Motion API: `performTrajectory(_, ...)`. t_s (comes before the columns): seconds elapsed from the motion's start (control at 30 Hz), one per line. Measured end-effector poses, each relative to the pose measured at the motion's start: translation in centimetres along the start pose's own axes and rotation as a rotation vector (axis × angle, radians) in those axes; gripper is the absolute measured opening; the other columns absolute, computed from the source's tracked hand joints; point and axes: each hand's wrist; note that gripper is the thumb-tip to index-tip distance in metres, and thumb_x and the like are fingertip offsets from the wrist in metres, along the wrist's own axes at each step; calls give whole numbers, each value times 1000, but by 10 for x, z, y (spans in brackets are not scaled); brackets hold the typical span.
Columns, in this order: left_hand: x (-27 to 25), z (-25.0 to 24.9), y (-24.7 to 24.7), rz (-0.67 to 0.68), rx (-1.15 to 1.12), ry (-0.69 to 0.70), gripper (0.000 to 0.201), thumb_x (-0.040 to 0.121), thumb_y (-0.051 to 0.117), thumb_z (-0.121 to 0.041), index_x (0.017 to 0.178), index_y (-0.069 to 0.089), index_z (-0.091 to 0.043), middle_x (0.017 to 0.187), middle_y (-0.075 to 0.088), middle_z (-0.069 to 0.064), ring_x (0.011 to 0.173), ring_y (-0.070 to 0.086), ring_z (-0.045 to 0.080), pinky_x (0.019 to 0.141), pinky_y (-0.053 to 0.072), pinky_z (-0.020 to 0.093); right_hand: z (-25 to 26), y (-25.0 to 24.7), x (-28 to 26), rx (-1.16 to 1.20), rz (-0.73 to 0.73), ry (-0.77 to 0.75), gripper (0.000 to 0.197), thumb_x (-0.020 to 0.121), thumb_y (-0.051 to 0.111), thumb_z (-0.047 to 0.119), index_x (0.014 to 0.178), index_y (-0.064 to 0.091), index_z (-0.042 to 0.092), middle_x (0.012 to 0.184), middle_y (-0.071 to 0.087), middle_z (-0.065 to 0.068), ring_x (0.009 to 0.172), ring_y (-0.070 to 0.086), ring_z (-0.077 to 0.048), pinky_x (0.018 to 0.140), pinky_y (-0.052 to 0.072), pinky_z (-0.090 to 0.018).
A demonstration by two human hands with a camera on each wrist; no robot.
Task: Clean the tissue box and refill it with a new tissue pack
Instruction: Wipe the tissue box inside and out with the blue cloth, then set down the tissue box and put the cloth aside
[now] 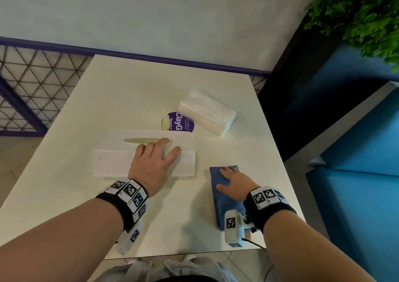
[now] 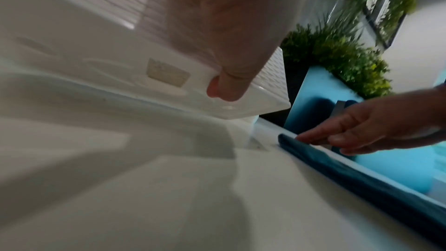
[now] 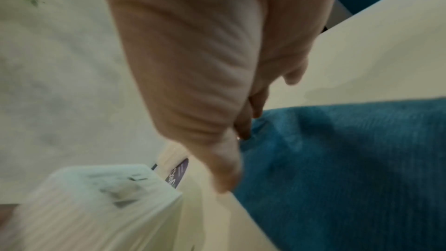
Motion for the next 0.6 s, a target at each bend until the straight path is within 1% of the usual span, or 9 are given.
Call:
performTrajectory(0.03,-2,-2,3,38,11,4,85,43,82,-22,119,46,-24,124,54,16,91,52,34,80,40,46,5,1,0,-37,38,-16,80,93,49,44,153,3,17,162,-4,-5,150,-1,-26,121,14,-43)
performTrajectory(0.1,-3,-5,9,95,28,6,87,42,85,-27,120,45,-25,126,54,17,94,49,35,82,37,46,12,9,1,-65,73,0,94,89,58,40,152,-6,13,161,-14,-7,149,-7,-30,121,14,-46)
performTrajectory(0.2,-2,-8,17,145,33,20,87,45,86,-29,121,44,-25,122,56,17,102,52,41,86,38,51,16,23,6,-49,15,52,101,86,62,39,151,-11,14,160,-19,-6,148,-11,-30,119,14,-51)
performTrajectory(0.27,-2,-9,21,192,14,38,86,46,85,-23,121,44,-25,120,58,19,104,55,46,87,44,55,16,23,10,-40,-27,77,102,86,62,39,151,-11,14,160,-18,-6,148,-11,-30,118,13,-52)
performTrajectory(0.37,-5,-12,26,224,-1,61,77,50,74,-9,119,44,-24,115,62,22,100,61,45,84,49,58,15,12,18,-21,-7,112,104,83,65,38,151,-10,16,160,-17,-5,148,-9,-30,119,14,-52)
performTrajectory(0.43,-5,-12,28,217,-4,67,78,49,68,-1,120,45,-23,118,62,23,104,62,45,86,47,61,19,-3,19,-3,7,112,104,77,66,34,152,-4,19,160,-10,-3,149,-1,-31,117,20,-54)
performTrajectory(0.5,-5,-9,29,205,-9,62,82,47,68,2,123,46,-23,125,59,21,112,58,45,91,44,62,30,-22,16,46,-52,60,99,71,62,26,151,4,25,160,1,2,147,14,-29,115,22,-56)
performTrajectory(0.57,-11,-5,28,135,-47,63,72,53,61,-5,122,49,-22,128,54,14,117,52,40,95,42,58,51,-41,9,144,-144,-33,93,72,60,19,151,12,28,159,13,3,143,27,-24,117,19,-52)
performTrajectory(0.6,-15,-2,26,87,-77,77,63,56,58,-10,118,52,-20,125,51,9,115,50,35,94,41,52,64,-50,5,182,-204,-100,86,74,60,19,149,20,28,157,22,3,141,33,-22,117,23,-47)
Point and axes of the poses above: each hand's wrist, its own x-axis towards the middle knuckle, its own y-axis out of the palm, z = x × y
